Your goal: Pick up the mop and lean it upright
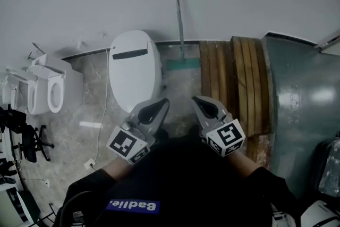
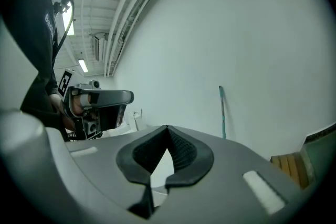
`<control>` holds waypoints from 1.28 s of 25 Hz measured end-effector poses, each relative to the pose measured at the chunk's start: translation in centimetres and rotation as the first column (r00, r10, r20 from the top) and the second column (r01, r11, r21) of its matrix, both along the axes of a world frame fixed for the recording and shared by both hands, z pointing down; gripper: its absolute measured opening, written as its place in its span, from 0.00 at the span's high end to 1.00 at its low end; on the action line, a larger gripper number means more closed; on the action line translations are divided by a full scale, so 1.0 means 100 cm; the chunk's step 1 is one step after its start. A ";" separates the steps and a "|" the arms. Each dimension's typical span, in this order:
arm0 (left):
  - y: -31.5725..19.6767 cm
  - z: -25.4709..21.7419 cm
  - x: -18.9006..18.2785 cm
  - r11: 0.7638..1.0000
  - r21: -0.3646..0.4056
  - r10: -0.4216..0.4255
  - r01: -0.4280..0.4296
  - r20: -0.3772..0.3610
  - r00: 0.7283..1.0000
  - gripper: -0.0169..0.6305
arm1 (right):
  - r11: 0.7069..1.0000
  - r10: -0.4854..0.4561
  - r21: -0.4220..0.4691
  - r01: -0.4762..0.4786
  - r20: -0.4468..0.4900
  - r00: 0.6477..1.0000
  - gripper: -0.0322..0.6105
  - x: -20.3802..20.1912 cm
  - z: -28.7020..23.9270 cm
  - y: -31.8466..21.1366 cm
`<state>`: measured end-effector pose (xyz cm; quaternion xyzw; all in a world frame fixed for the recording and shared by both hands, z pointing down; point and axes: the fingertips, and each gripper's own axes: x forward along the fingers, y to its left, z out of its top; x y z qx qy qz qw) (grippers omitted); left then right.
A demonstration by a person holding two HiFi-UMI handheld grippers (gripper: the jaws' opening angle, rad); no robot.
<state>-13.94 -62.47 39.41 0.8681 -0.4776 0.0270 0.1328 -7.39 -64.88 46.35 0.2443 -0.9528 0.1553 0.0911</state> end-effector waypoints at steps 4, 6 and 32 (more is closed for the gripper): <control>0.005 -0.010 0.002 0.999 0.029 0.025 -0.025 -0.002 1.000 0.95 | 1.000 -0.004 0.028 0.003 0.030 1.000 0.94 -0.006 -0.021 0.010; 0.009 -0.012 -0.001 0.998 0.041 0.041 -0.041 -0.006 0.999 0.95 | 0.999 -0.001 0.054 -0.001 0.038 0.999 0.94 -0.014 -0.032 0.014; 0.053 -0.043 -0.103 0.980 0.189 0.079 -0.069 -0.049 0.996 0.95 | 0.986 -0.005 0.167 -0.010 0.091 0.996 0.95 -0.120 -0.084 0.064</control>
